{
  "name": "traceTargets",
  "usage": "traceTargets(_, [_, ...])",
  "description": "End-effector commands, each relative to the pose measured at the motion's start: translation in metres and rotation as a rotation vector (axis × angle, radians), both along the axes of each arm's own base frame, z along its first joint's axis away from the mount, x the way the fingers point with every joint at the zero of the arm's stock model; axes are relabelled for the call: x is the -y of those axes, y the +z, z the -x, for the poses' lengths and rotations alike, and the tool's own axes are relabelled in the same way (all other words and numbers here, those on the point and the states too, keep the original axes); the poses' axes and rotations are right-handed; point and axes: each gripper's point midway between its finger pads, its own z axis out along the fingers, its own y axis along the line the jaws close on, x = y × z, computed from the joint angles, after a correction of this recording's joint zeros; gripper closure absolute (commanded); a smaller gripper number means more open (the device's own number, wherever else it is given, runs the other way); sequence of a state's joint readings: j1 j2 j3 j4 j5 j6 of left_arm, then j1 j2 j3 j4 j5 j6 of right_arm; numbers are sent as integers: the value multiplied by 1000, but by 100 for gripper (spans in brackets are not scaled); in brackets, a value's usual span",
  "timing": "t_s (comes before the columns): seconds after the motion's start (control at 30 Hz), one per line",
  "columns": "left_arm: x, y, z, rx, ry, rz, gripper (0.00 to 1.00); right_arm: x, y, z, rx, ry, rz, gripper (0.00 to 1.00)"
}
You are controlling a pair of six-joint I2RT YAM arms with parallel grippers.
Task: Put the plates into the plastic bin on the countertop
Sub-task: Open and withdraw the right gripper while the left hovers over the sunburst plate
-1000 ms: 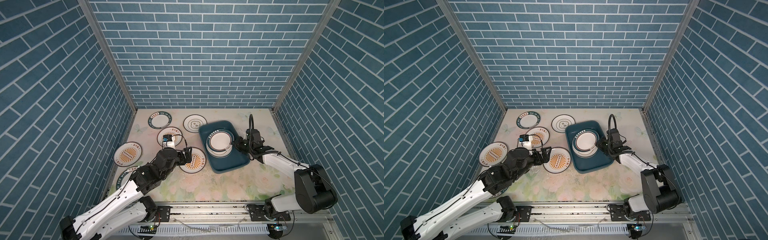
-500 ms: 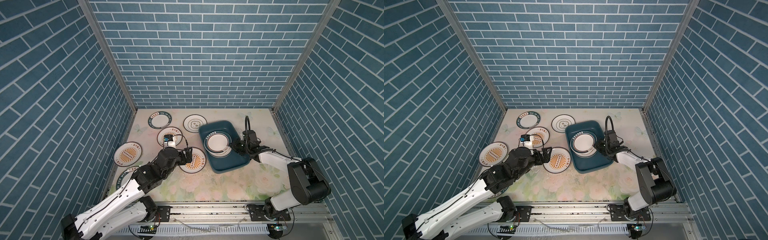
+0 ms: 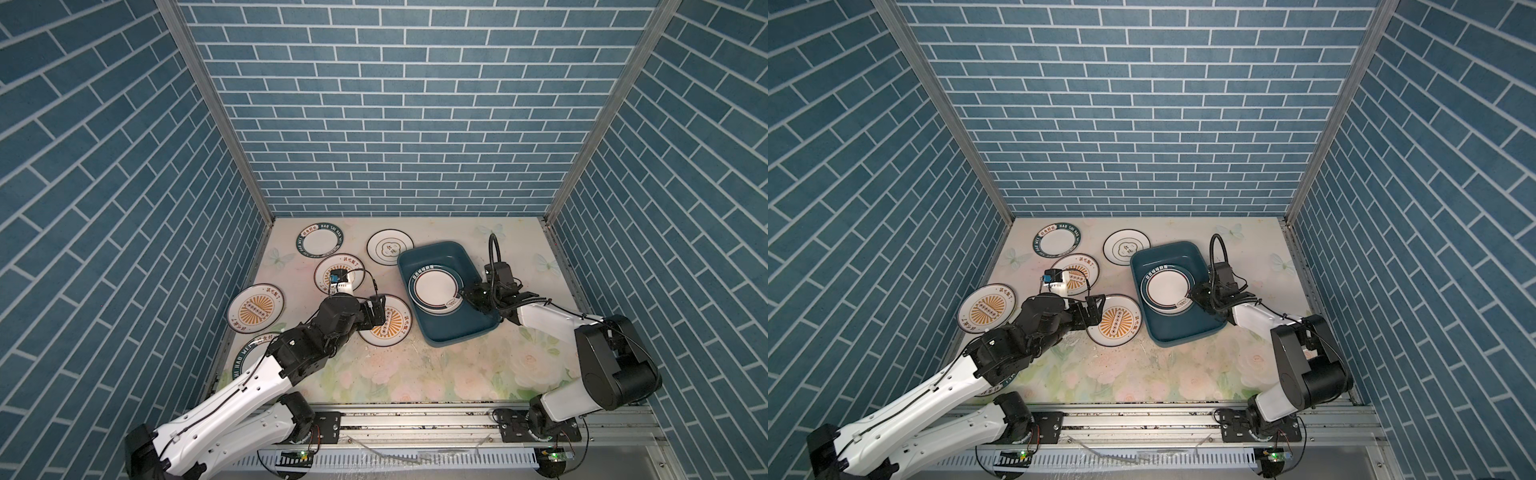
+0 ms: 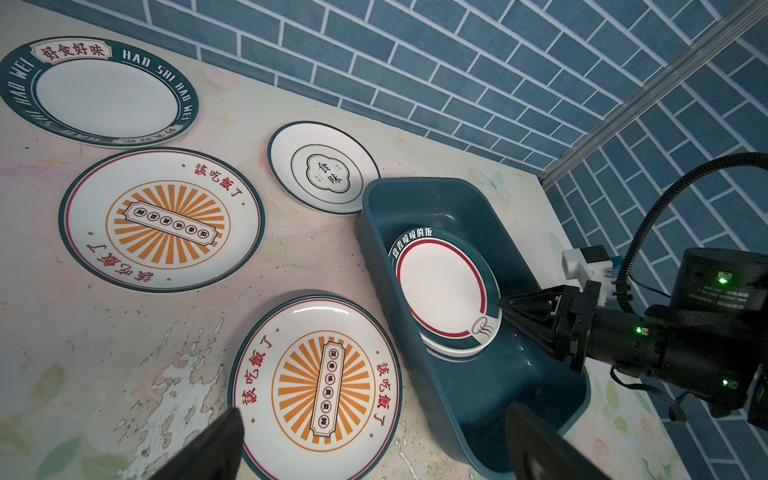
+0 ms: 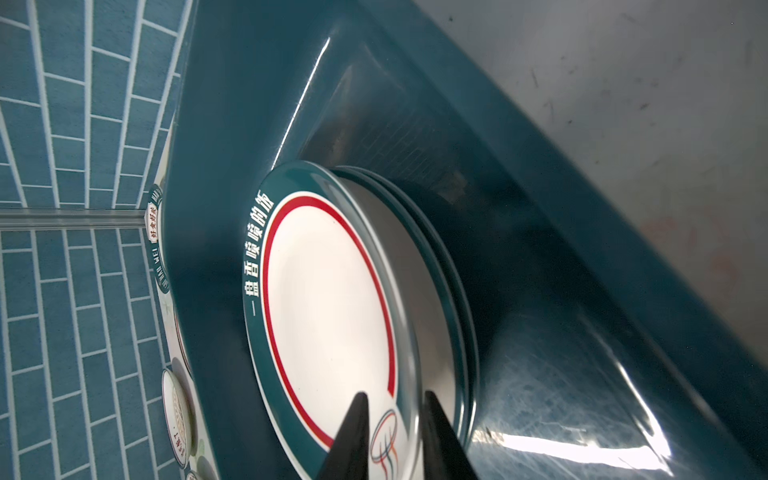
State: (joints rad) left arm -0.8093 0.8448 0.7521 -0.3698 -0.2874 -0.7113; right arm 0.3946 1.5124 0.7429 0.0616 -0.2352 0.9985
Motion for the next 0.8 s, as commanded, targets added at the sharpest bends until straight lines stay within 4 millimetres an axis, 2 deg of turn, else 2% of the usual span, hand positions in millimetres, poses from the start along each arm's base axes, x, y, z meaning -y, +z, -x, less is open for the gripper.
traceTargets(0.0, [0, -3, -1, -13, 1, -5, 1, 4, 1, 7, -9, -11, 16, 71])
traceTargets(0.17, [-1, -5, -1, -19, 5, -12, 0, 5, 6, 6, 6, -8, 23, 66])
traceTargets(0.3, [-4, -11, -1, -42, 21, -20, 0, 6, 21, 4, 52, 10, 38, 60])
traceTargets(0.53, [-20, -47, 3, -208, 69, -21, 0, 5, 63, 5, 188, 65, 58, 49])
traceTargets(0.57, [-22, -56, 4, -250, 72, -10, 0, 3, 71, 5, 216, 85, 57, 42])
traceTargets(0.7, [-29, -85, 10, -367, 68, 67, 0, -11, 103, 7, 319, 156, 47, 23])
traceTargets(0.77, [-31, -97, 14, -398, 66, 106, 0, -19, 118, 9, 375, 182, 48, 9])
